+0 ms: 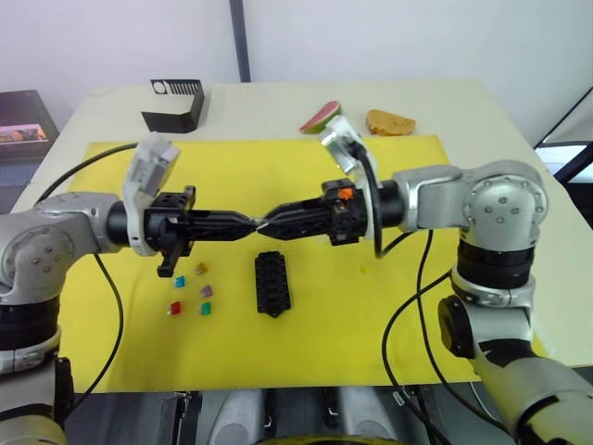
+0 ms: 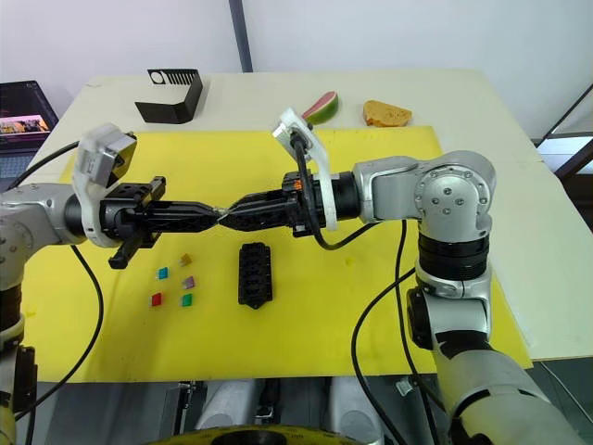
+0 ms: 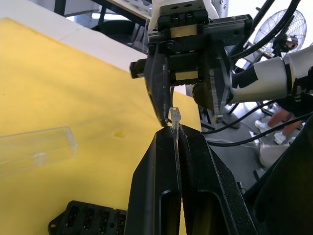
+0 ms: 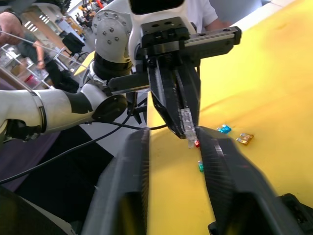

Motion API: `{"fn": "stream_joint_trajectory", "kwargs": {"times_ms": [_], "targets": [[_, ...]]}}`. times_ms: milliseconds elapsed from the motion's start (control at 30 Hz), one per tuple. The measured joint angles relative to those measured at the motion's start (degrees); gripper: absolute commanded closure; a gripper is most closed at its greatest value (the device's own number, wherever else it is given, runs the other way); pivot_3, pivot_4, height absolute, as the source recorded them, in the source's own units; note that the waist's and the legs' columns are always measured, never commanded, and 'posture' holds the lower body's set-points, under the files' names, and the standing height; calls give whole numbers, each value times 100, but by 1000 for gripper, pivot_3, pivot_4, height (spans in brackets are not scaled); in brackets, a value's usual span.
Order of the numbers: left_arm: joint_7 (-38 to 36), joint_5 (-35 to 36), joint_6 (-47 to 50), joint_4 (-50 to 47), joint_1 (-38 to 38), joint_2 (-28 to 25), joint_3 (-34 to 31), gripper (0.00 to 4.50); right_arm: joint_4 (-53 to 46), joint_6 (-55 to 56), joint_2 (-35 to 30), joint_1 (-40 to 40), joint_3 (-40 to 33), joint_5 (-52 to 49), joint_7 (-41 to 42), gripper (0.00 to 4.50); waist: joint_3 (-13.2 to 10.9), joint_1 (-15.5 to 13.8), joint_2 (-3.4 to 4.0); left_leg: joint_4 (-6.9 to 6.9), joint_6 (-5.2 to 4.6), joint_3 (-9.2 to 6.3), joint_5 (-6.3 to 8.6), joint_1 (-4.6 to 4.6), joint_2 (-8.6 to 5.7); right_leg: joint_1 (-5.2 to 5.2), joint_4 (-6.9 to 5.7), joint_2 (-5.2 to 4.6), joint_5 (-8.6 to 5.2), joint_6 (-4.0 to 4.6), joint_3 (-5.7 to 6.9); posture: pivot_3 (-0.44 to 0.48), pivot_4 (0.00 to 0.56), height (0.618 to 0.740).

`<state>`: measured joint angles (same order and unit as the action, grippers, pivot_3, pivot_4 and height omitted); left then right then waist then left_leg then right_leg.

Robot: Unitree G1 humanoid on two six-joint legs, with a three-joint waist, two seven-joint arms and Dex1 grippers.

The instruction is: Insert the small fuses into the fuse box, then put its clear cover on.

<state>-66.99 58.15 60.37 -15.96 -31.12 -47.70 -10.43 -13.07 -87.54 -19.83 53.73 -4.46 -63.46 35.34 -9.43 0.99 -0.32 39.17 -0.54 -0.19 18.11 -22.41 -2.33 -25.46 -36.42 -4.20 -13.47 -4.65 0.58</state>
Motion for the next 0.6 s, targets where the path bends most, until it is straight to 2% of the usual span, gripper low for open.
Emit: {"fn": "stream_joint_trajectory", "kwargs": {"times_ms": [267,367,600], "targets": [[2,-14,-17,4,10,-29,15,4500,-6,89,-43,0,93,1,0,3624,0,0,0,0,-1,0,0,0,0,0,1,0,0,0,0,0,150,740],[-27,-10,-80,0,37,-34,22,4500,-6,92,-53,-6,96,3,-9,4456,0,0,0,0,-1,-1,0,0,0,0,1,0,0,0,0,0,150,740],[-43,-16,-131,-4,83,-53,41,4500,-4,99,-71,-21,126,6,-16,4456,0,0,0,0,-1,-1,1,0,0,0,2,0,0,0,0,0,150,740]]}}
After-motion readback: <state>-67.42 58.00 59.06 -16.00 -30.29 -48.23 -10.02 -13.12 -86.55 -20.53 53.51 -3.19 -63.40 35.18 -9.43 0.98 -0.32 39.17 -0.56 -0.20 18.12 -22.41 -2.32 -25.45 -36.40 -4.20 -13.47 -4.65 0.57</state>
